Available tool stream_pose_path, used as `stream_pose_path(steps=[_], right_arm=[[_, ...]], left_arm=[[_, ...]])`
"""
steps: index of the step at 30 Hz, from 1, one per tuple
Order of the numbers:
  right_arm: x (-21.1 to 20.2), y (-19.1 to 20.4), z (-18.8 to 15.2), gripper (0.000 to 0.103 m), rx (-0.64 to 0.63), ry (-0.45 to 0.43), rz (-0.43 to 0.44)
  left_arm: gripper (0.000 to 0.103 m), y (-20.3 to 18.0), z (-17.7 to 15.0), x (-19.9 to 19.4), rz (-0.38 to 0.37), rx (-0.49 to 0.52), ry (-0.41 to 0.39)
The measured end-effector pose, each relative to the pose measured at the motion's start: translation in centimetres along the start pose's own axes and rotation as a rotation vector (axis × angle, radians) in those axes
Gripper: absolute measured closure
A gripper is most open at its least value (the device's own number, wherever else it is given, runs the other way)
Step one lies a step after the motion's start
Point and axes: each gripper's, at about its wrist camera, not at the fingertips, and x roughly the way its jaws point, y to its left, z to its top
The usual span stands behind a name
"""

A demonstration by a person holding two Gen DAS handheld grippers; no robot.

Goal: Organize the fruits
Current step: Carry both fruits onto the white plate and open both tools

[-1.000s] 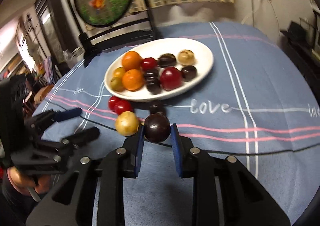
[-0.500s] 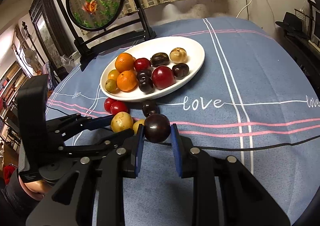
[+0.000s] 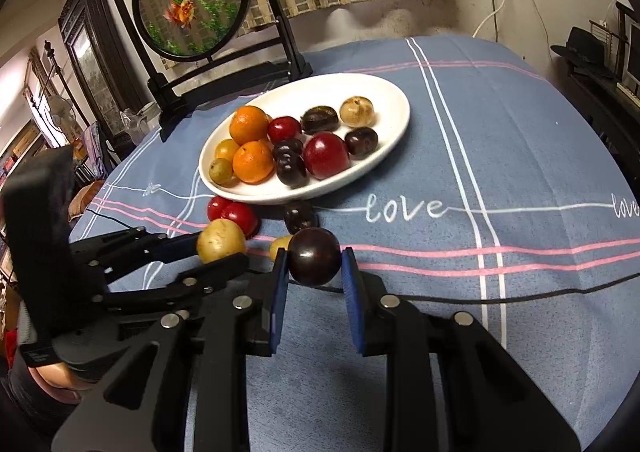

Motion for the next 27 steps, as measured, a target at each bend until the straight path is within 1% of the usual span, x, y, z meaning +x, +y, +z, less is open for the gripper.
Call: stream_pose_path(steps=[2, 4, 9, 12, 16, 20, 21, 22, 23, 24, 25, 26, 27], right_arm=[[0.0, 0.3, 0.6, 0.076, -0.01, -0.017, 0.011], [0.2, 0.6, 1.3, 0.076, -0.028, -0.032, 0.003], [1.6, 0.6, 3.2, 0.076, -0.035, -0.052, -0.002], [2.7, 0.6, 4.7, 0.076, -0.047, -0.084, -0.01], [4.6, 0.5, 7.2, 0.076, -0.044, -0.119, -0.011], [6.7, 0.7, 9.6, 0.074, -0.049, -0.135, -0.009], [7.1, 0.8, 10.0, 0.069, -0.045, -0.133, -0.012], [7.2, 0.8, 10.2, 0.063, -0.039, -0.133, -0.022], [7.0, 0.8, 10.2, 0.044, -0.031, -0.136, -0.037], [6.5, 0.8, 10.0, 0.039, -0.024, -0.159, -0.05], [6.0, 0.8, 9.7, 0.039, -0.026, -0.173, -0.06], [5.5, 1.0, 9.4, 0.038, -0.033, -0.181, -0.075], [5.0, 1.2, 9.0, 0.038, -0.038, -0.186, -0.099]], left_arm=[[0.066, 0.6, 0.7, -1.0, 0.004, -0.003, -0.036], [0.066, 2.0, 1.9, -2.0, 0.028, -0.021, -0.072], [0.067, 5.4, 4.1, -2.3, 0.063, -0.092, -0.098], [0.067, 6.9, 5.8, -1.7, 0.069, -0.123, -0.113], [0.067, 8.2, 9.2, 0.5, 0.093, -0.132, -0.132], [0.066, 9.1, 11.2, 2.6, 0.094, -0.149, -0.124], [0.062, 9.3, 11.4, 2.8, 0.092, -0.158, -0.122], [0.039, 9.5, 11.6, 2.9, 0.106, -0.17, -0.127], [0.019, 9.6, 11.5, 2.5, 0.123, -0.177, -0.144], [0.016, 9.7, 11.4, 1.9, 0.14, -0.182, -0.169], [0.011, 9.6, 10.9, 0.9, 0.15, -0.18, -0.195], [0.006, 9.5, 10.4, 0.3, 0.153, -0.174, -0.199], [0.003, 9.4, 10.0, -0.2, 0.16, -0.172, -0.192]])
